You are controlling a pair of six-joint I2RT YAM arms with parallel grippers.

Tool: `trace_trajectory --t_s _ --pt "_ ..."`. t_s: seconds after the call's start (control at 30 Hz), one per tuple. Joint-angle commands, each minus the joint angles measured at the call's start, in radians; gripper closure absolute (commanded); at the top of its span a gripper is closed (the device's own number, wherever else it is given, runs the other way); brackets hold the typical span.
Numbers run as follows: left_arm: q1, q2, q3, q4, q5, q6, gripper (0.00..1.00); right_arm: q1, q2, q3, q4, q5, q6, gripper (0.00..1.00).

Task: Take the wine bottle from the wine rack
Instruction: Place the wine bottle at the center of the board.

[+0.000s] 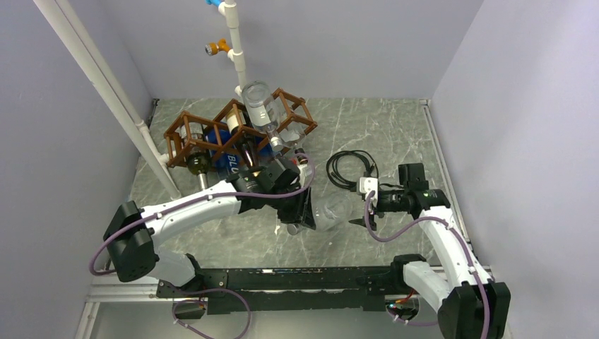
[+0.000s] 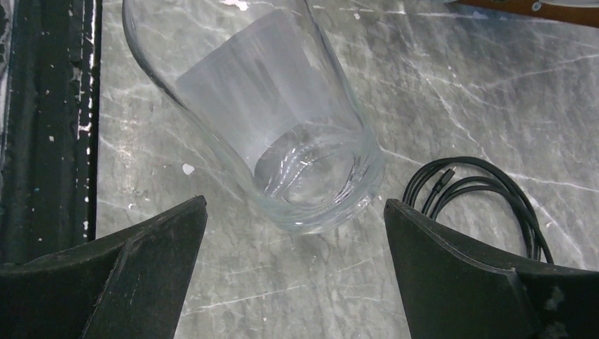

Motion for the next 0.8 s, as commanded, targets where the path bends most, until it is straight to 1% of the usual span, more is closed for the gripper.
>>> trace_trajectory --t_s 0.0,0.13,0.53,0.77 --pt "-0.011 -0.015 0.093 0.195 0.081 0.027 1.00 0.027 0.013 -0.024 0.083 0.045 0.008 0.02" --pt "-0.013 0.000 0.095 0.200 0.090 0.028 1.00 0.052 0.034 -0.036 0.109 0.090 0.011 0.03" --pt "-0.013 0.027 0.063 0.244 0.122 -0.001 1.00 0.122 0.088 -0.050 0.138 0.155 0.018 0.16" --pt "-0.014 0.038 0.059 0.253 0.134 -0.014 0.90 0.158 0.129 -0.048 0.131 0.185 0.006 0.24"
